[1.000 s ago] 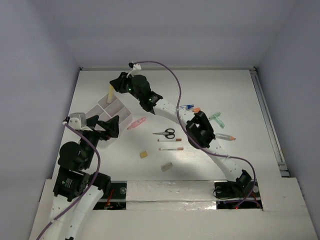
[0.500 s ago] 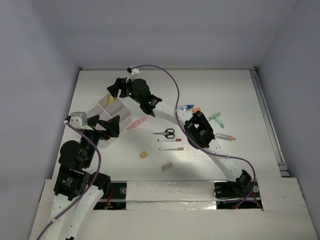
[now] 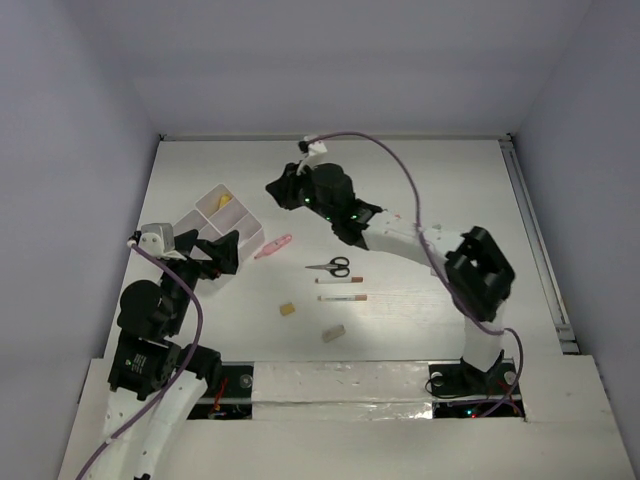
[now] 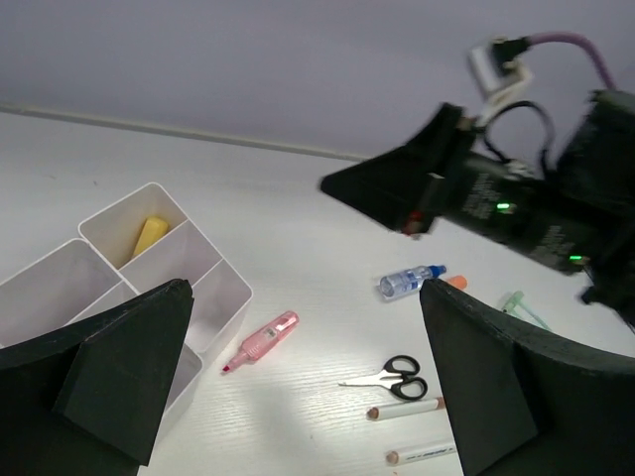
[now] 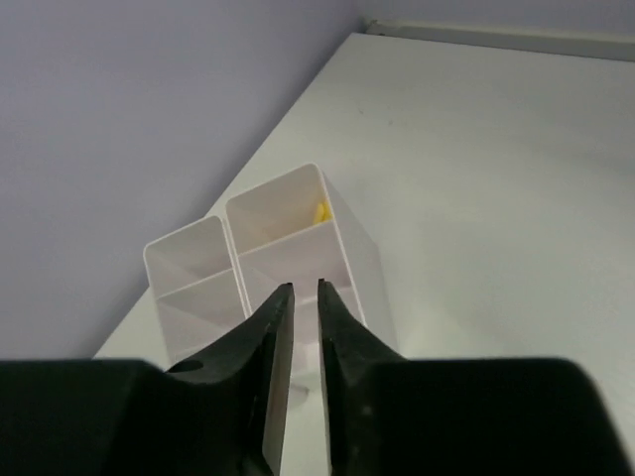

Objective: Sort the stationery into containers
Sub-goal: Place the pen in the storage box, then pick up the pen from the center of the board.

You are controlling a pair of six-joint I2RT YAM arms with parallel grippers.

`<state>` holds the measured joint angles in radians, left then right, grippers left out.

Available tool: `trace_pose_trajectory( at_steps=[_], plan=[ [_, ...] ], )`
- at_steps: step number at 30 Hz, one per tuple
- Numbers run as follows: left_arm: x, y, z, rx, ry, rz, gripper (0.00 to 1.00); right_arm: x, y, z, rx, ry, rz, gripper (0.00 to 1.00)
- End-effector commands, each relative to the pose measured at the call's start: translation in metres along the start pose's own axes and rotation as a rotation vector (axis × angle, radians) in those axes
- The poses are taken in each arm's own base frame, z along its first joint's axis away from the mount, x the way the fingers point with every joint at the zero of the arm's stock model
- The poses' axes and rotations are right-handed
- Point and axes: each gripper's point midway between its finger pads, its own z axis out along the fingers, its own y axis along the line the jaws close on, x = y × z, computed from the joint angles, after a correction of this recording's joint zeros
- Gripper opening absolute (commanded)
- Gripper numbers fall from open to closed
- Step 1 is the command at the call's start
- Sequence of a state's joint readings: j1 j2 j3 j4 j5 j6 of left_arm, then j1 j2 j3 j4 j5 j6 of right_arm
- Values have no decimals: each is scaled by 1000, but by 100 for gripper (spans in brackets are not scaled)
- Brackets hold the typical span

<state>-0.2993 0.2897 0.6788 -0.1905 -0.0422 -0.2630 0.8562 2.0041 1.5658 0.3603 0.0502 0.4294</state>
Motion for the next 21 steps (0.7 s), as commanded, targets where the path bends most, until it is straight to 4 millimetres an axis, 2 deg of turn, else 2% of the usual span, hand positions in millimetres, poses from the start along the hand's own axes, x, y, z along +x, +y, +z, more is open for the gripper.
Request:
trace_pose_trajectory(
  at_steps=[1,2,3,4,5,6,7,8,10,11,14,15,17,20,21],
  plan=[
    [-6,-6,4,36,-29,8,99,-25,-43,-52,125,-23,31,19],
    [-6,-7,3,43,-30,8,99,-9,-56,-66,171,39,42,11],
    [-6,-8,3,48,-32,9,99,-16,-53,-83,177,40,53,9],
    [-4,-13,3,75,-21,8,99,12,-71,-99,223,104,59,6],
    [-3,-14,3,84,-18,10,99,26,-77,-113,249,153,62,2],
    [-2,-17,3,102,-12,9,99,35,-81,-125,265,179,66,1],
    [0,-18,4,108,-5,9,99,28,-80,-140,278,167,79,0],
    [1,-20,4,116,-1,9,99,55,-95,-161,336,239,77,0],
    [7,-24,6,140,22,12,99,59,-111,-186,429,239,80,0],
    [8,-25,7,151,28,13,99,66,-121,-209,472,265,83,0],
    [16,-32,9,190,65,16,99,57,-143,-238,562,234,119,0],
    [18,-35,10,208,77,18,99,61,-162,-253,637,243,129,0],
    [22,-36,11,218,96,15,99,63,-183,-271,724,248,176,2],
    [23,-39,10,236,100,18,99,60,-225,-303,839,202,311,13],
    [23,-42,8,248,100,18,99,54,-232,-311,830,167,365,23]
  ],
)
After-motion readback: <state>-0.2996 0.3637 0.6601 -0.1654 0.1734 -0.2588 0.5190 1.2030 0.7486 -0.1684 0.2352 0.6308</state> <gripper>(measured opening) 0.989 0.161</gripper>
